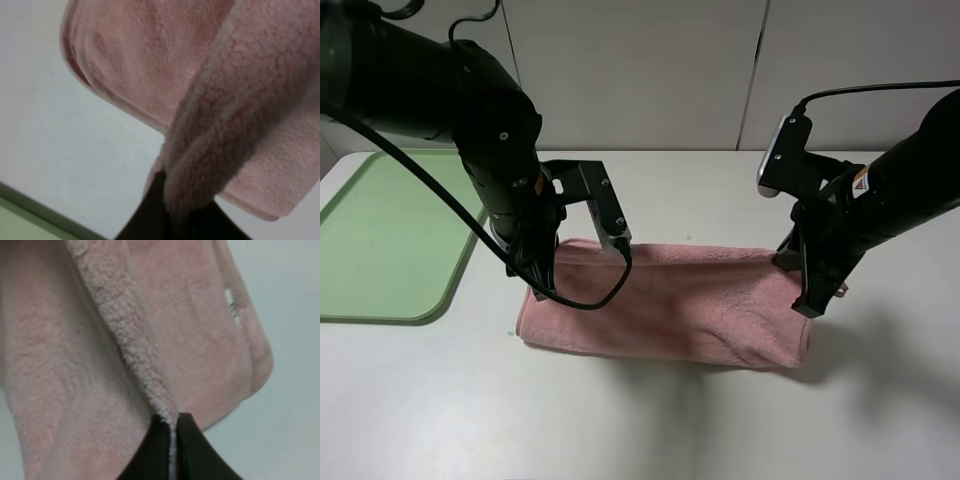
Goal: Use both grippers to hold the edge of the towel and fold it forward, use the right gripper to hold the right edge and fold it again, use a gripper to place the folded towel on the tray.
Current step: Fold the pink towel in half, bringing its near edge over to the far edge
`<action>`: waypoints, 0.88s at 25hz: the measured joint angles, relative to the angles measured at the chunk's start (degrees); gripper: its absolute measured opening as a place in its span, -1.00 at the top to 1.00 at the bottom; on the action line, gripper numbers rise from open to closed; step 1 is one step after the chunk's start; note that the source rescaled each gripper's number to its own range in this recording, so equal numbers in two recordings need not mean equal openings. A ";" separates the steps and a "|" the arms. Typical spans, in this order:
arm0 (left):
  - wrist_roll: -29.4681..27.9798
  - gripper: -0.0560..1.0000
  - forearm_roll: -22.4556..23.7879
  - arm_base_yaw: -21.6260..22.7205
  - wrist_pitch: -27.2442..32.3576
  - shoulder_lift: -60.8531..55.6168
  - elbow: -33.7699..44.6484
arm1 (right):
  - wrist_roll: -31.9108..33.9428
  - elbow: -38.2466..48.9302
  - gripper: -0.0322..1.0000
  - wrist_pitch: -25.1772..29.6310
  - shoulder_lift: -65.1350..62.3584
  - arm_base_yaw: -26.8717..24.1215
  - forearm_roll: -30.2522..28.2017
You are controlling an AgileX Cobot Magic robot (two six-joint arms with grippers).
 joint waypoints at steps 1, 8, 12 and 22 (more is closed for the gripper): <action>0.00 0.89 0.12 0.04 0.00 0.43 -0.15 | -0.08 -0.44 0.94 0.03 0.30 -0.06 -0.13; 0.00 0.89 0.83 0.11 -0.78 2.73 -1.82 | -0.82 -1.83 0.94 0.26 3.42 -2.08 -0.26; 0.00 0.89 1.52 0.51 -2.12 3.23 -1.99 | -1.55 -2.25 0.94 -0.98 3.91 -2.46 -0.34; 0.00 0.89 1.18 3.47 -4.91 3.23 -2.02 | -1.83 -2.81 0.94 -3.74 3.92 -2.46 -0.30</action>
